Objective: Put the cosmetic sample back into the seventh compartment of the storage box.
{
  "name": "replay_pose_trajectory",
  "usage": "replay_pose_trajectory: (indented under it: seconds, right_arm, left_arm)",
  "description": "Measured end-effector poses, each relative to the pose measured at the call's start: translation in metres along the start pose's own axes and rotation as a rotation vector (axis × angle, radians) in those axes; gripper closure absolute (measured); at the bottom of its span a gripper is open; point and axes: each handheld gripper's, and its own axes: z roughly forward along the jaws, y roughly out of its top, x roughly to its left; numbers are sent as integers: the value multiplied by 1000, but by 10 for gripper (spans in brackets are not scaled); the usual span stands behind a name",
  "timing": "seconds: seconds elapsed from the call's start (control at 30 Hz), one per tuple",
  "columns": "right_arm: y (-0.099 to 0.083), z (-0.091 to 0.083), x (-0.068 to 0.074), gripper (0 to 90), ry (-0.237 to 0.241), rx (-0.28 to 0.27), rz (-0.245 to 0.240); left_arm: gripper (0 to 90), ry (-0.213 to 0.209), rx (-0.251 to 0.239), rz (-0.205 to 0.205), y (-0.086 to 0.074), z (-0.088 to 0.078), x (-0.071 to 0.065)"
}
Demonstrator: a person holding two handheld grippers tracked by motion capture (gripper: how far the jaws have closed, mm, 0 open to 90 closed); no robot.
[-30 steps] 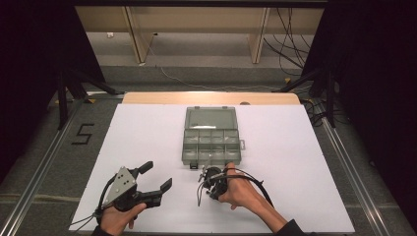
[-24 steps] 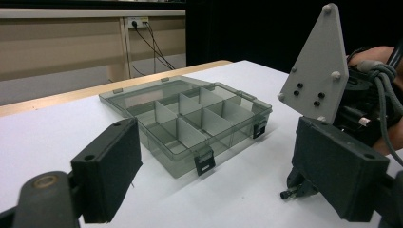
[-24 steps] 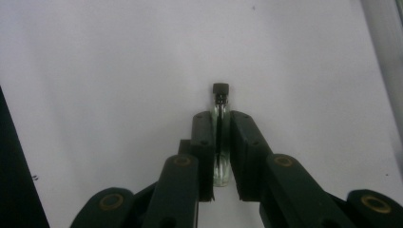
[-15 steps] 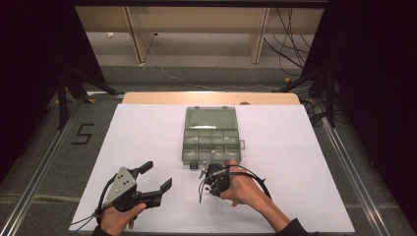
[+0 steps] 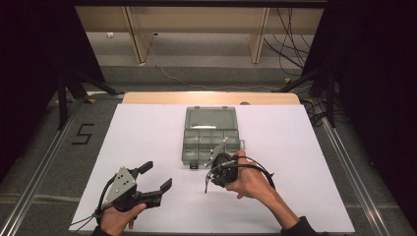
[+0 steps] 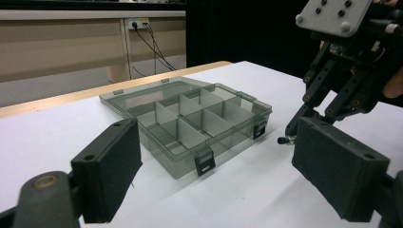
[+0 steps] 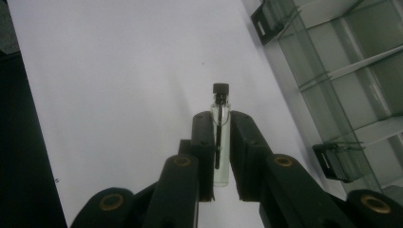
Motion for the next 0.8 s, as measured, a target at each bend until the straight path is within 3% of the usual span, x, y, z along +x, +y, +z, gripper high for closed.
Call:
replay_pose_trajectory:
  seconds: [0.1, 0.3, 0.8]
  right_arm:
    - [0, -2, -2, 809, -37, 0, -31]
    - [0, -4, -3, 809, -28, -14, 9]
    - [-2, -10, -12, 809, -60, -38, 28]
  left_arm:
    - [156, -1, 0, 0, 0, 0, 0]
    - [157, 0, 0, 0, 0, 0, 0]
    - [156, 4, 3, -6, 0, 0, 0]
